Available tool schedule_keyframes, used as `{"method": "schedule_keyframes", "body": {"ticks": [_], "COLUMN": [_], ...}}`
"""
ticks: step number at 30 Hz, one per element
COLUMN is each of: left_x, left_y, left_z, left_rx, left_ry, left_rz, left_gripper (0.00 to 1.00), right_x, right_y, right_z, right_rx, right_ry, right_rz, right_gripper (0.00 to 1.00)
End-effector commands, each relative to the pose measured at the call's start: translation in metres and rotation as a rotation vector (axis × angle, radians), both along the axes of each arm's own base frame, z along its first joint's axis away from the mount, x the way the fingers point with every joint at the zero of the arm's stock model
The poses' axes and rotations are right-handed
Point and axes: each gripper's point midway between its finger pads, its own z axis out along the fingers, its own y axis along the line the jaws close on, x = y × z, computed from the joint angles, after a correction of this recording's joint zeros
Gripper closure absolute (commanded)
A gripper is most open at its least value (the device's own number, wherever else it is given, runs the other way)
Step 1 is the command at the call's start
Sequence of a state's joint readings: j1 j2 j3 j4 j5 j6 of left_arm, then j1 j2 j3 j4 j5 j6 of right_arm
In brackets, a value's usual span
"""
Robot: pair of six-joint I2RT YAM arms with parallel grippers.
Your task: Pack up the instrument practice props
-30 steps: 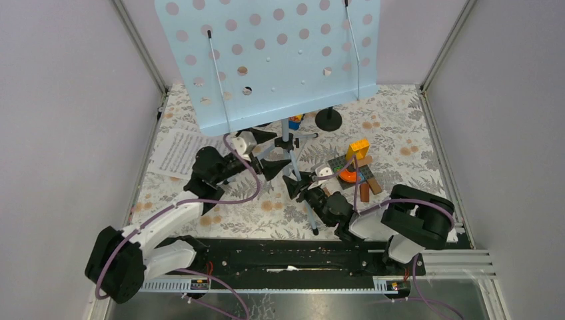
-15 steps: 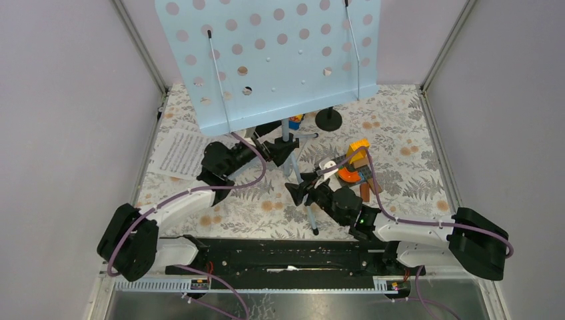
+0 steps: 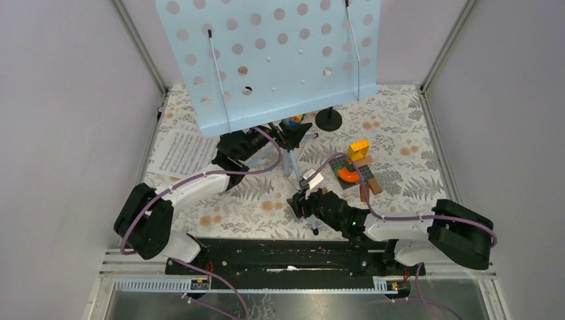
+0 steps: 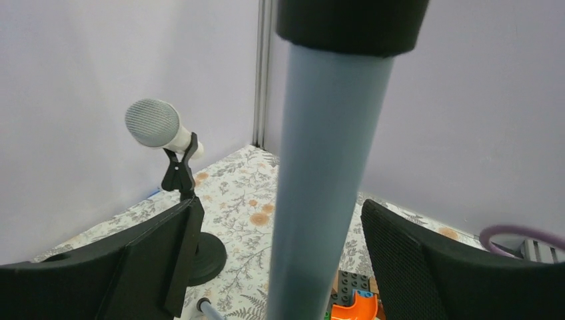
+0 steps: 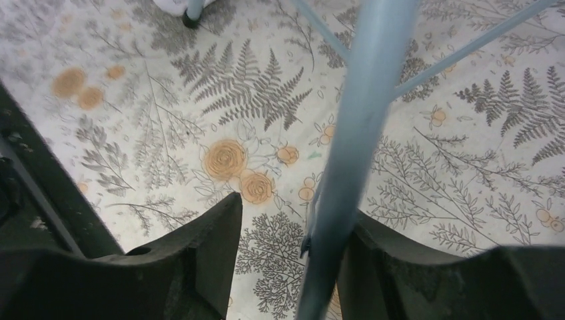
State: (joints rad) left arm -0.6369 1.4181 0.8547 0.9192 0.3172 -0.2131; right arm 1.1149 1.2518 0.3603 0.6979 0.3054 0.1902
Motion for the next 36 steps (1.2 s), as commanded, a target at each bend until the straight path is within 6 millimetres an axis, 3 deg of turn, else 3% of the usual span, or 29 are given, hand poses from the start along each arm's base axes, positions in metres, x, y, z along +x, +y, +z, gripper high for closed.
{"method": "schedule_keyframes", "body": {"ticks": [1, 6, 13, 16, 18, 23, 28, 32, 36], "left_x": [-0.002, 0.001, 0.001, 0.004, 0.008, 0.017, 0.026, 0.024, 0.013], "left_y": [-0.014, -0.034, -0.053, -0.049, -0.042, -0.028, -0.018, -0.022, -0.042], "left_z": [0.018, 0.009, 0.002, -0.005, -0.010, -0.021, -0.027, -0.027, -0.032], "left_rx": [-0.006, 0.024, 0.060, 0.078, 0.081, 0.064, 0.025, 0.033, 0.084], "left_ry": [-0.054, -0.037, -0.025, -0.019, -0.009, 0.035, 0.078, 0.066, 0.047], "left_rz": [-0.031, -0.092, -0.181, -0.154, -0.118, -0.089, -0.087, -0.131, -0.302], "left_gripper": [0.07, 0.08, 0.09, 0.13, 0.22, 0.68, 1.00, 1.00, 1.00], "right_x": [-0.006, -0.017, -0.024, -0.022, -0.019, -0.016, -0.015, -0.019, -0.032], "right_y": [0.041, 0.085, 0.115, 0.108, 0.099, 0.084, 0.070, 0.055, 0.035], "right_z": [0.022, 0.035, 0.038, 0.037, 0.039, 0.043, 0.051, 0.061, 0.067], "right_rx": [-0.011, -0.080, -0.087, -0.091, -0.100, -0.118, -0.115, -0.082, -0.001], "right_ry": [-0.112, -0.252, -0.312, -0.313, -0.319, -0.327, -0.327, -0.302, -0.238], "right_rz": [0.036, -0.011, -0.033, -0.064, -0.091, -0.127, -0.155, -0.151, -0.105], "right_gripper": [0.43, 0.41, 0.38, 0.36, 0.37, 0.42, 0.42, 0.37, 0.34]}}
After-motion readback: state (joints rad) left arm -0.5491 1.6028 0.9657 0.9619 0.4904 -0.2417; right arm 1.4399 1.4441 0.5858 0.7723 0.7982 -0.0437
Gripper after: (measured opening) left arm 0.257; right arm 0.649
